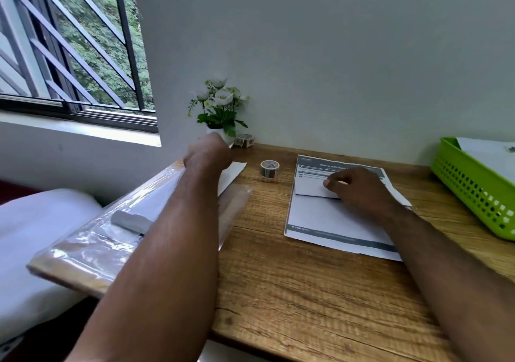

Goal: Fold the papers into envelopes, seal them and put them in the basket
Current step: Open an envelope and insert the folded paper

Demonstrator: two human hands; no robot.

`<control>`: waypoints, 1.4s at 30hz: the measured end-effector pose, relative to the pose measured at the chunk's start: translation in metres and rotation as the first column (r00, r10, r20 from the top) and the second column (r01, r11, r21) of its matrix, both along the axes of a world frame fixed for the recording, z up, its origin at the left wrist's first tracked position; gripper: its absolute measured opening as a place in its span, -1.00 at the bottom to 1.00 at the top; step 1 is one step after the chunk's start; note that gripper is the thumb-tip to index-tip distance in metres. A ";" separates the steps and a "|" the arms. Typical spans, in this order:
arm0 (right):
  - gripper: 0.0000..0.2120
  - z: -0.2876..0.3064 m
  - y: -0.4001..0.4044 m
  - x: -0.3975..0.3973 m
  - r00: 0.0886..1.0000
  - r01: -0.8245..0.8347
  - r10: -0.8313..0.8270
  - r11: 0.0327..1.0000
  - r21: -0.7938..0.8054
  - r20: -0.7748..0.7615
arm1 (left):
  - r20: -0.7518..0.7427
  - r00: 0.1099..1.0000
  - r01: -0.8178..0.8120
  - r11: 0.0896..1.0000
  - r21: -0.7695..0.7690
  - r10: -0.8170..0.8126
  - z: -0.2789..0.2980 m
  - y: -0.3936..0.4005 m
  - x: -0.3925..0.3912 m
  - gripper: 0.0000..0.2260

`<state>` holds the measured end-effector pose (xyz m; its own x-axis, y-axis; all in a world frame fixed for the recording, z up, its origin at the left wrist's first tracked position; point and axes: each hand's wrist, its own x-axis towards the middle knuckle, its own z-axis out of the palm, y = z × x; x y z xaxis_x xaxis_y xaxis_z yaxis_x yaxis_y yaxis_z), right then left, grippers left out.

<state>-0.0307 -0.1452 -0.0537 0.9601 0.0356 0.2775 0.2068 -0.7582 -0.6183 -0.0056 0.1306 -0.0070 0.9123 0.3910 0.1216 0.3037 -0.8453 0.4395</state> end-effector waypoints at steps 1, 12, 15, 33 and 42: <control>-0.76 0.001 0.000 -0.001 1.000 0.000 0.000 1.000 -0.014 0.015 | 0.040 0.999 -0.002 1.000 0.002 0.001 0.007 -0.001 -0.005 -0.87; -0.61 0.031 0.020 -0.025 0.913 -0.256 0.408 0.600 0.758 -0.014 | 0.759 0.645 0.758 0.051 -0.650 0.085 0.035 -0.055 -0.022 -0.88; -0.63 0.034 0.024 -0.028 0.928 -0.281 0.361 0.513 0.811 0.093 | 0.709 0.679 0.723 -0.003 -0.691 0.188 0.016 -0.070 -0.011 -0.88; -0.75 0.037 0.036 -0.039 0.835 -0.506 0.347 0.790 0.347 0.426 | 0.462 0.840 0.307 -0.454 -0.837 -0.283 -0.010 -0.099 -0.013 -0.20; -0.76 0.036 0.040 -0.045 0.796 -0.379 0.249 0.916 0.132 0.552 | 0.503 0.853 0.342 -0.580 -0.739 -0.138 -0.006 -0.102 -0.023 -0.53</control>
<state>-0.0755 -0.1056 -0.0179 0.6196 0.1847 0.7629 0.7438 -0.4487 -0.4955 -0.0290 0.0285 -0.0126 0.9600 -0.2549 0.1156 0.1429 0.8015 0.5807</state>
